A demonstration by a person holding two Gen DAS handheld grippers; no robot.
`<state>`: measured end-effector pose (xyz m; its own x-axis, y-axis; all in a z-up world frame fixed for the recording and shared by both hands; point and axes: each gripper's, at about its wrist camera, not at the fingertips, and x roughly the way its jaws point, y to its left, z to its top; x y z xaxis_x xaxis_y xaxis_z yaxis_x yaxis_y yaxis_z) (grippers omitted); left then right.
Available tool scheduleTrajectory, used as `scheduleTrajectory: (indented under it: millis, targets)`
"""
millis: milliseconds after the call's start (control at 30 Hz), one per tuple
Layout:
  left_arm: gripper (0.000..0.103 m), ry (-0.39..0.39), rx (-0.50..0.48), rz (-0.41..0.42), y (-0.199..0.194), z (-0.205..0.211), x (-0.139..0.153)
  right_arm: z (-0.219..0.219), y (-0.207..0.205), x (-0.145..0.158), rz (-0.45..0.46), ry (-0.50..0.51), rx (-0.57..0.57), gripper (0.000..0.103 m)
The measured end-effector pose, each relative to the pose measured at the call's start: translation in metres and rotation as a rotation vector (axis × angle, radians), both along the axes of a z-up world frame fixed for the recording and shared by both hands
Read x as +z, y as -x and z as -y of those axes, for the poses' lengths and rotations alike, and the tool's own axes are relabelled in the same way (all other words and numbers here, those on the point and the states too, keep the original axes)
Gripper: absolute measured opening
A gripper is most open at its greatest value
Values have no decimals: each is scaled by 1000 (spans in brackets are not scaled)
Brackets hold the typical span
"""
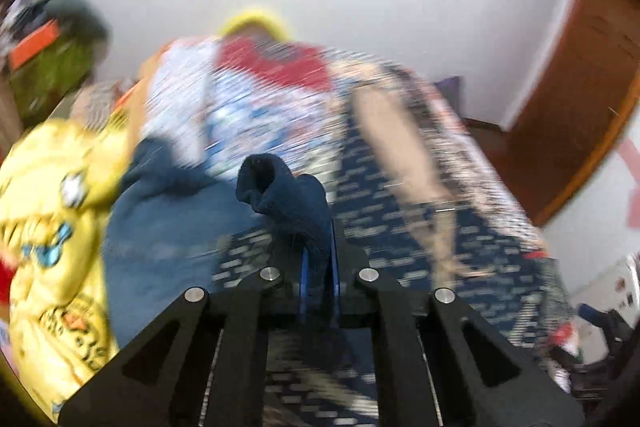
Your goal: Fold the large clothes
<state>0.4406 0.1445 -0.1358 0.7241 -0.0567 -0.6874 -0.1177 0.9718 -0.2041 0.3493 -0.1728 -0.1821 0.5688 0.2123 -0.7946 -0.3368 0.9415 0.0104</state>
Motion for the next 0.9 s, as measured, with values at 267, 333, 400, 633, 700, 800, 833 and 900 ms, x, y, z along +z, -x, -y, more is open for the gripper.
scheduleTrajectory:
  millis: [267,333,400,633,700,800,833,900]
  targets:
    - [7,23,-297,14,-20,149,10,45,4,0,-5,8,-53,101]
    - [7,1,-344,-27,-29,183,-8,54,8,0,6,25,-61,101]
    - [7,-6,-369,-71,-35,203,-27,65,11,0,14,36,-73,101]
    - [7,19,-453,-239,-33,257,-91,97,15,-10,-12,50,-131,101]
    - [8,32,-472,-276,-31,261,-102,105,15,-14,-26,54,-152,101]
    - [9,59,-512,-327,-26,262,-113,114,14,-18,-39,47,-172,101]
    - [10,53,-523,-335,-22,262,-113,118,14,-19,-45,39,-181,101]
    - [16,46,-533,-332,-16,261,-109,125,14,-19,-56,24,-197,101]
